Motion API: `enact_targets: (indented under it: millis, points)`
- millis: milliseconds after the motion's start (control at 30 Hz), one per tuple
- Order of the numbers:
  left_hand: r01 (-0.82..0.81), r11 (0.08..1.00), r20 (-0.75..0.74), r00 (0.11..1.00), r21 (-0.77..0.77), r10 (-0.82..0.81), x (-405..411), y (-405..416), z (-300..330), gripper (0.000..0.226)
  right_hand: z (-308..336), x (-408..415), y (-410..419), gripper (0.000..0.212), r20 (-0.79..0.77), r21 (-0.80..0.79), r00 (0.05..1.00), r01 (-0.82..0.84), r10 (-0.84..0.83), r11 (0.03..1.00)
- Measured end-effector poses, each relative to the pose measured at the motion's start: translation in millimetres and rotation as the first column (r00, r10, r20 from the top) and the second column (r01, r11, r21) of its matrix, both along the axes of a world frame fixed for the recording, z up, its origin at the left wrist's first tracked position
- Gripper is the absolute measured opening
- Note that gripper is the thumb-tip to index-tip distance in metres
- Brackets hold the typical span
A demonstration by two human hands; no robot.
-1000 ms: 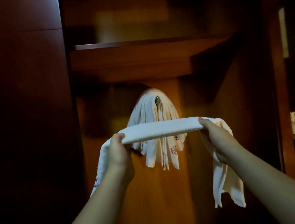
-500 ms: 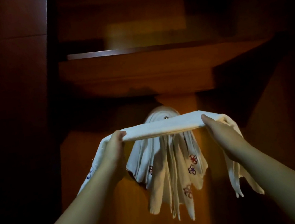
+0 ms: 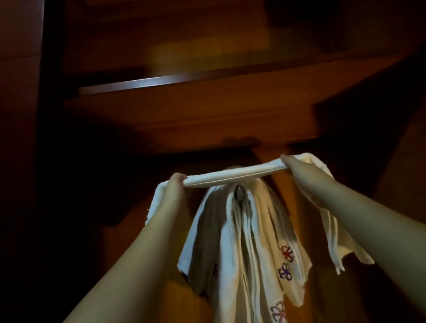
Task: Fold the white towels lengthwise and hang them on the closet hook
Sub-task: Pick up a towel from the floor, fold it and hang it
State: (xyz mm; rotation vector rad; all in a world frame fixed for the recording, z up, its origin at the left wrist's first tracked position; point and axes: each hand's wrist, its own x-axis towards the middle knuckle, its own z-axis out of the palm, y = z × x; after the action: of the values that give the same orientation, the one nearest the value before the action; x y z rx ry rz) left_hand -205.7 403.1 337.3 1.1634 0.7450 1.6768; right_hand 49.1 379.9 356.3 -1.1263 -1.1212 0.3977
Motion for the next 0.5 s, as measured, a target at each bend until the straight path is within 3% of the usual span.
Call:
enact_targets:
  millis: [100,333,433,500]
  points:
    - [-0.029,0.999,-0.033,0.999,-0.013,0.029,4.3,13.2,-2.3,0.042,-10.8,2.1,9.9,0.043,0.015,-0.019,1.0,0.025,-0.024,1.0]
    - [-0.119,0.986,0.002,0.993,-0.113,0.12,-20.6,34.4,-9.5,0.047,-11.4,-24.2,28.2,0.054,0.064,-0.151,0.994,-0.082,0.093,0.985]
    - [-0.124,0.981,0.017,0.992,-0.147,0.128,-11.3,34.8,-24.8,0.036,-18.6,-25.8,37.0,0.031,-0.015,-0.135,0.997,-0.073,0.071,0.988]
    - [-0.127,0.98,-0.001,0.992,-0.15,0.129,2.2,36.5,-39.0,0.037,-28.9,-17.3,36.9,0.029,-0.113,-0.112,0.993,-0.051,0.038,0.992]
